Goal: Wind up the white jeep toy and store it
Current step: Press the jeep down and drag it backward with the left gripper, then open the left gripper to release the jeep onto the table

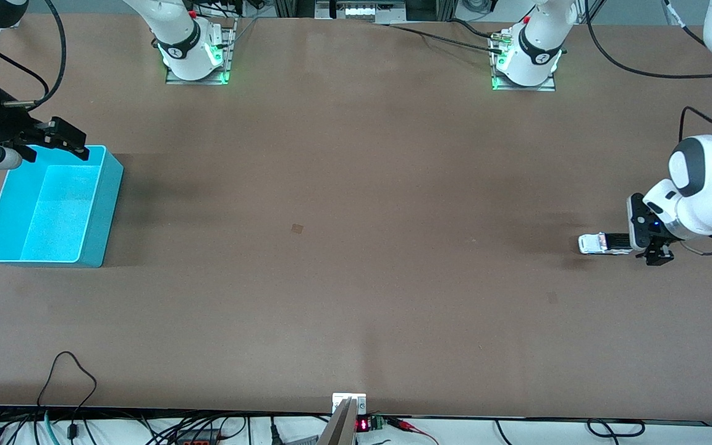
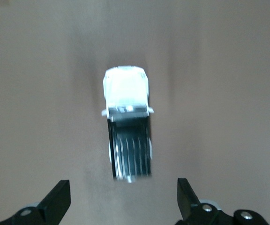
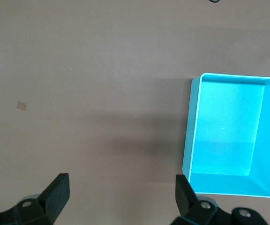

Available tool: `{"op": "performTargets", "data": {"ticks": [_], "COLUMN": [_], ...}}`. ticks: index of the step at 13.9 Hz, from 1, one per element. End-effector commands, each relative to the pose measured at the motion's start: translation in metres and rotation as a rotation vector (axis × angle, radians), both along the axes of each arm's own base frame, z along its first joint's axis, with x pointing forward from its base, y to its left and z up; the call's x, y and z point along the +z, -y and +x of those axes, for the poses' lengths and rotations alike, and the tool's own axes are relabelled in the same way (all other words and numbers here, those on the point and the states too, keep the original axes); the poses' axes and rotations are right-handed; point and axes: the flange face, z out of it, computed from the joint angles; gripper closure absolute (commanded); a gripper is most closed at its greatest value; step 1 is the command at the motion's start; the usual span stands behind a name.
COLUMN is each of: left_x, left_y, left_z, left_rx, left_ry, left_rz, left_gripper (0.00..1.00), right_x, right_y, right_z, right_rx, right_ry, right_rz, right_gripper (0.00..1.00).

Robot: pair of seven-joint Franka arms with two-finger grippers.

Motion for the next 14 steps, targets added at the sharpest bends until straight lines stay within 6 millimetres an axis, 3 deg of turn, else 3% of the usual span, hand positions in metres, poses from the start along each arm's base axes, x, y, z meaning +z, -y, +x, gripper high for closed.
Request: {"op": "performTargets", "data": {"ticks": [1,5,7,10,12,14], "left_x": [0.050,0.114,0.152,0.178,0.202,0.228], "left_y": [0.019,0.051,0.082,0.124,0.135,0.171], "left_z": [0.021,0.038,0.045,0.048,0.048,0.033], "left_rx": [0.044,0.212,0.318,0.415,0.489,0.581], "left_ry": [-0.021,-0.063,-0.058,-0.038,-0.013,0.009], "left_rz": [0.017,0.023,0.028,0.025,0.031,0.084], "left_gripper": [0.00,0.00,0.00,0.00,0.00,0.00], "right_x": [0.008,0.008,0.008,0.007,0.007,0.006], "right_y": [0.001,0.002,0.001,0.001,0.001,0.002], "right_z": [-0.003,-0.003,-0.003,-0.003,-0.003,-0.004], "right_rx": [0.006,0.007,0.007,0.006,0.006,0.007], "right_ry": [0.001,0.001,0.001,-0.003,-0.003,-0.004], "right_rz": [0.012,0.010,0.012,0.012,0.012,0.010], "right_gripper": [0.00,0.00,0.00,0.00,0.00,0.00]}}
